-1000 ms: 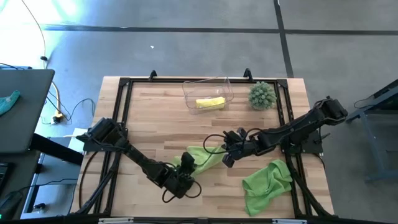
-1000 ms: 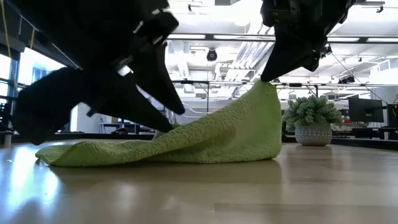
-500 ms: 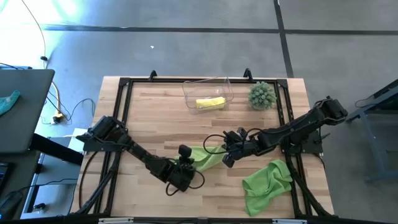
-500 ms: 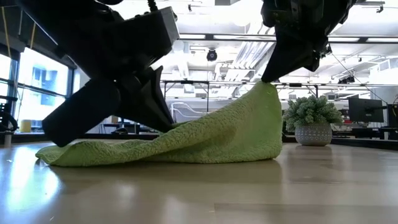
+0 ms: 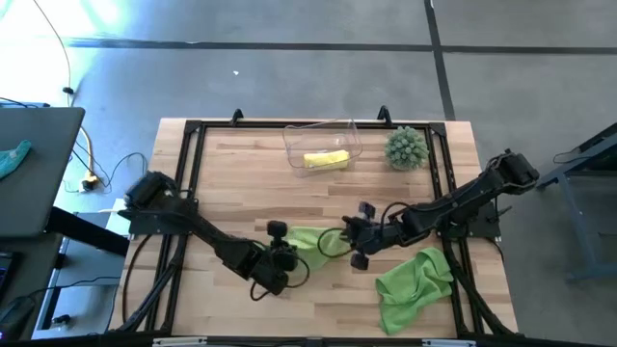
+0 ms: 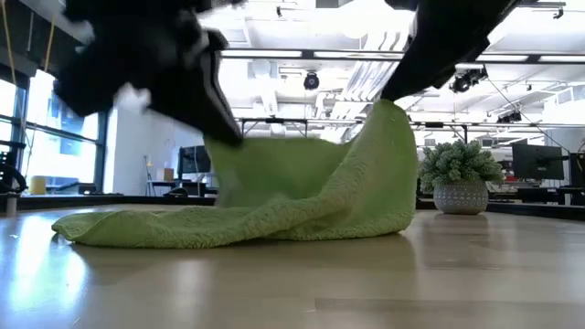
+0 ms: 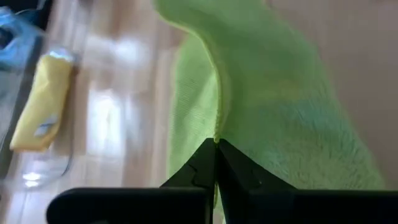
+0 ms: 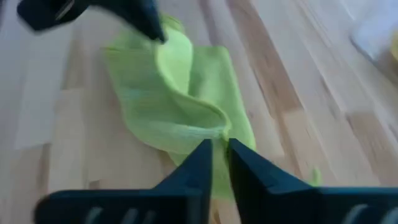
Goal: Roll microfiber towels into tight, uniform cylinder then place into a basket
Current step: Fold the light green microfiber towel
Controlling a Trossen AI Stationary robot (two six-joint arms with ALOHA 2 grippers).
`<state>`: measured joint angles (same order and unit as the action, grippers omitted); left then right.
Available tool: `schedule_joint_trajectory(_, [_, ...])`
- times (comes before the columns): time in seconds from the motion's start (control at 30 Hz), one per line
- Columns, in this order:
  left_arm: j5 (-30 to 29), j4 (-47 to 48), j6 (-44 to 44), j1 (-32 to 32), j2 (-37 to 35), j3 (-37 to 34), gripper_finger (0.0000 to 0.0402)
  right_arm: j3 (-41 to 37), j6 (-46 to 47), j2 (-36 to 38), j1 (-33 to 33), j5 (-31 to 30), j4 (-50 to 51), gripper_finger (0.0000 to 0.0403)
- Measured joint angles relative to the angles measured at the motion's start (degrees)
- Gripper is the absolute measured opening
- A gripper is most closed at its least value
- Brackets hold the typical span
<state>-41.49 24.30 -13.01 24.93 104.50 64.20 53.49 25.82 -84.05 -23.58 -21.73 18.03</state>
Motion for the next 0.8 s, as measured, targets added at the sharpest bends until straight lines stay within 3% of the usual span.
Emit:
schedule_joint_trajectory(0.13, [2.0,5.4,-7.0,0.4,-6.1,0.0,0.0000,0.0,-5.6,0.0,-1.1,0.1,-1.0,0.0106])
schedule_joint_trajectory(0.23, [7.2,8.5,-11.2,1.4,-9.1,0.0,0.0000,0.0,-8.8,-1.6,-1.6,0.1,-1.2,0.0127])
schedule_joint_trajectory(0.47, [21.1,9.3,-15.0,4.5,-11.1,0.0,0.0000,0.0,-18.2,-12.7,-3.3,0.7,-4.1,0.0128])
schedule_joint_trajectory(0.6, [23.5,11.5,-17.8,5.9,-10.9,0.0,0.0000,0.0,-19.9,-17.7,-3.9,0.7,-7.3,0.0128])
schedule_joint_trajectory(0.8, [24.9,13.3,-21.5,7.7,-10.7,0.0,0.0000,0.0,-26.4,-16.7,-3.4,-3.2,-7.0,0.0128])
